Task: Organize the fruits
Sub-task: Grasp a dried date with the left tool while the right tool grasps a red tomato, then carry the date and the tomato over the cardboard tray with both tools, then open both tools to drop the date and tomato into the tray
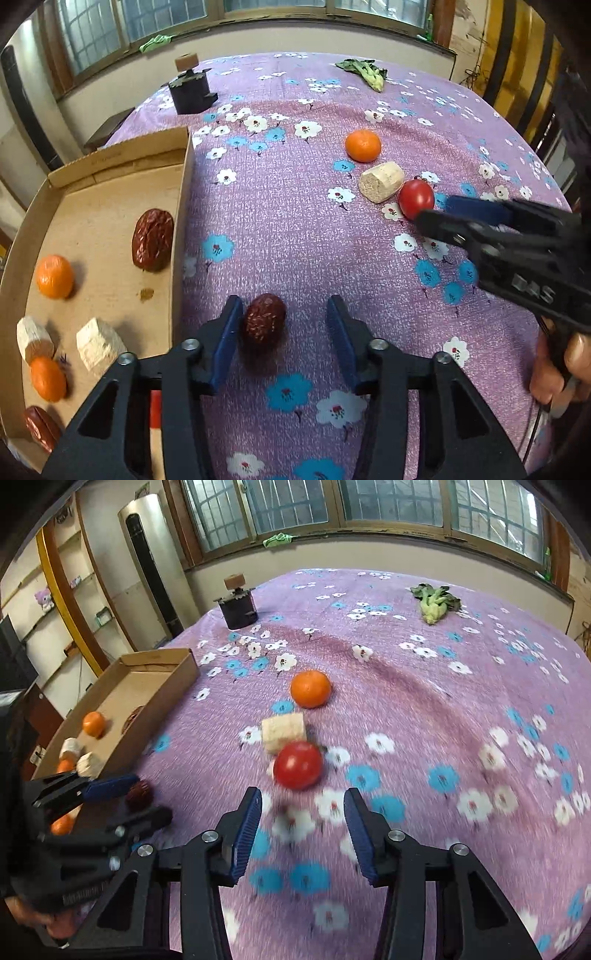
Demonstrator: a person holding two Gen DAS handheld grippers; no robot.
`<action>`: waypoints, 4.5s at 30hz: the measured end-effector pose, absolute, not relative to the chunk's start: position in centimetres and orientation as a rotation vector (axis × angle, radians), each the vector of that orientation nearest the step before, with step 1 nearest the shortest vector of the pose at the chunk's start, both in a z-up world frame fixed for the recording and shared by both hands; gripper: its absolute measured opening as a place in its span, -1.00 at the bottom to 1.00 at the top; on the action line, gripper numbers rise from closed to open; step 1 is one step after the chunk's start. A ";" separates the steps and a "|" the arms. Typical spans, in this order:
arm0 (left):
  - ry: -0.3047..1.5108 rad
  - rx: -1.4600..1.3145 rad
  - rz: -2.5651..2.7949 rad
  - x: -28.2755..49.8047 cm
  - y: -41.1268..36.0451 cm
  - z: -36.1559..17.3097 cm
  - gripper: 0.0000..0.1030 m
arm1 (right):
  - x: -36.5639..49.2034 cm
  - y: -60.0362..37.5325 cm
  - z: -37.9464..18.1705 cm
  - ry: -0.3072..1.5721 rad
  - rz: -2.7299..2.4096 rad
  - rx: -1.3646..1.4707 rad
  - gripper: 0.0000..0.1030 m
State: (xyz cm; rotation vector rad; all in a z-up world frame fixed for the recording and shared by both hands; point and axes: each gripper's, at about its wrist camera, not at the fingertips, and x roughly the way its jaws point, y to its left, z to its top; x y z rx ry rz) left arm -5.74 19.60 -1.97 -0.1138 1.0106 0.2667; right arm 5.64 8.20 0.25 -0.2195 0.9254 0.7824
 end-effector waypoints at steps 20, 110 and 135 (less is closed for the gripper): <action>0.850 -0.258 0.188 -10.5 20.4 2.1 -0.65 | 0.2 5.1 2.7 0.894 0.863 -0.166 -0.37; 0.804 -0.330 0.534 -14.8 36.6 4.3 -0.64 | -1.8 21.7 6.1 0.826 1.111 -0.268 -0.37; 1.021 -0.337 0.637 -9.6 40.3 -0.4 -0.63 | 0.9 32.3 0.1 0.906 1.127 -0.480 -0.30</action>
